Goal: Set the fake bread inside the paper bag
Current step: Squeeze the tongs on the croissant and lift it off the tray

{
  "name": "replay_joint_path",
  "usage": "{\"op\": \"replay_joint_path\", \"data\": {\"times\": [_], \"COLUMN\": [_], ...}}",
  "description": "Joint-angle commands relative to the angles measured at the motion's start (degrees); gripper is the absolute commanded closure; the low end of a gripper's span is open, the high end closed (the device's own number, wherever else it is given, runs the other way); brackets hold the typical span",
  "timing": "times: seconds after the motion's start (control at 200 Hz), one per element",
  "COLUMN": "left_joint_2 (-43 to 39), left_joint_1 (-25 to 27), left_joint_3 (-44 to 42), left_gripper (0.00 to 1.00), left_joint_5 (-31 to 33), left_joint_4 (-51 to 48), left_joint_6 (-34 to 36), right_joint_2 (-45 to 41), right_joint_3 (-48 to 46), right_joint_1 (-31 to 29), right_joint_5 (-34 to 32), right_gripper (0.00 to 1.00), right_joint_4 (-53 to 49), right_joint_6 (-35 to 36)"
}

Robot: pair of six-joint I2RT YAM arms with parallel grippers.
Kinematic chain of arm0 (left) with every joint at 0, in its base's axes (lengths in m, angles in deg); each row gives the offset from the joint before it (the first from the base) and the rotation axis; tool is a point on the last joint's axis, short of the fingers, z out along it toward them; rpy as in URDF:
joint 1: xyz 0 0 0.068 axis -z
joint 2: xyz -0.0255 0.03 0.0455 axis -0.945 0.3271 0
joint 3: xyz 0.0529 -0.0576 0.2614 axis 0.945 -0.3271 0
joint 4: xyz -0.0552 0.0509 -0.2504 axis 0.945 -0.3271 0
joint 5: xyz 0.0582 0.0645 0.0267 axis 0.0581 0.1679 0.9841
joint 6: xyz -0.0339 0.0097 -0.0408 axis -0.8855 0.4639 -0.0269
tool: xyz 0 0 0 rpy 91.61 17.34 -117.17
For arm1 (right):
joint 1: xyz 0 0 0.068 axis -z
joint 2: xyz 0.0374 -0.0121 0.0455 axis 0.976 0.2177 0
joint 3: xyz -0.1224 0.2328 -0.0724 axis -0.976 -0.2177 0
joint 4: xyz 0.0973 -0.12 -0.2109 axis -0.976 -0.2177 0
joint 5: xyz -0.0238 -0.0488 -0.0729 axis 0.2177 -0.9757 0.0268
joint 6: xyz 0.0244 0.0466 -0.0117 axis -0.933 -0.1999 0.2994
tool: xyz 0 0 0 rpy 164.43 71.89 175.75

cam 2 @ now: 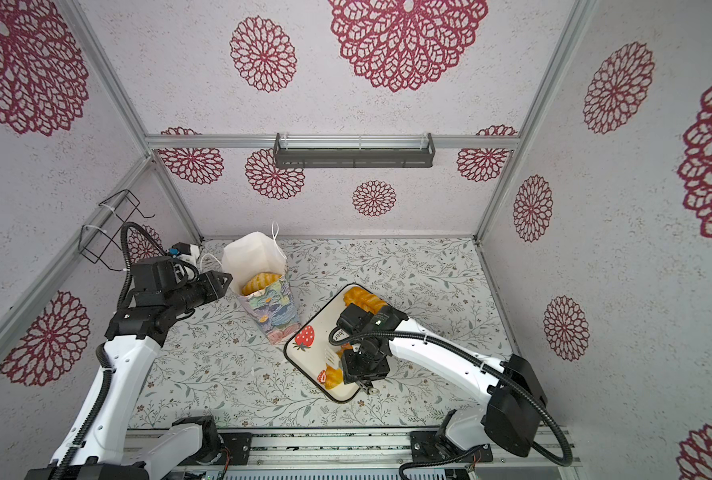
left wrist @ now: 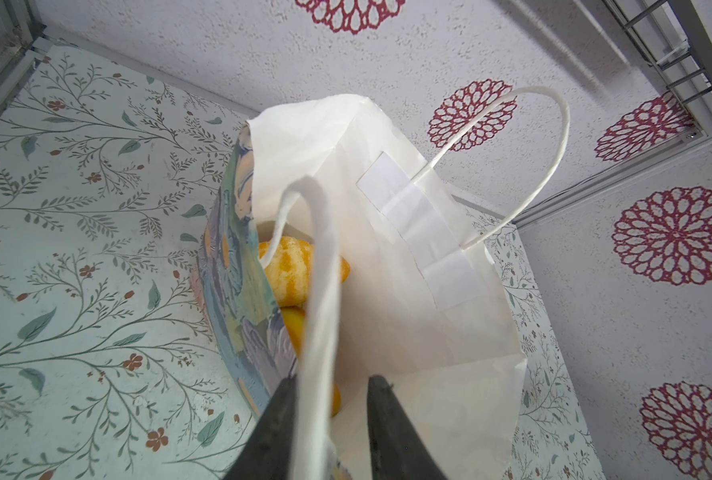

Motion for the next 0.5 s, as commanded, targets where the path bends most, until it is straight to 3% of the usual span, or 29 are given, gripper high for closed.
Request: {"op": "replay_joint_path", "data": {"times": [0.0, 0.235, 0.495], "left_joint_2": [-0.06, 0.1, 0.49], "left_joint_1": [0.43, 0.43, 0.43], "left_joint_3": [1.53, 1.53, 1.63], "left_gripper": [0.67, 0.67, 0.68], "left_joint_5": [-0.06, -0.15, -0.25], "left_joint_4": [0.57, 0.55, 0.6], "left_joint_6": [0.98, 1.02, 0.9], "right_joint_2": [0.62, 1.08, -0.37], "right_joint_3": [0.48, -0.14, -1.46], "right_joint_1": [-1.16, -1.54, -1.49], "right_joint_5": [0.87, -1.59, -2.25], "right_gripper": [0.43, 0.46, 0.66], "right_joint_4": [1.41, 1.12, 2.58], "right_joint_6": [-0.64, -0.13, -0.53]}}
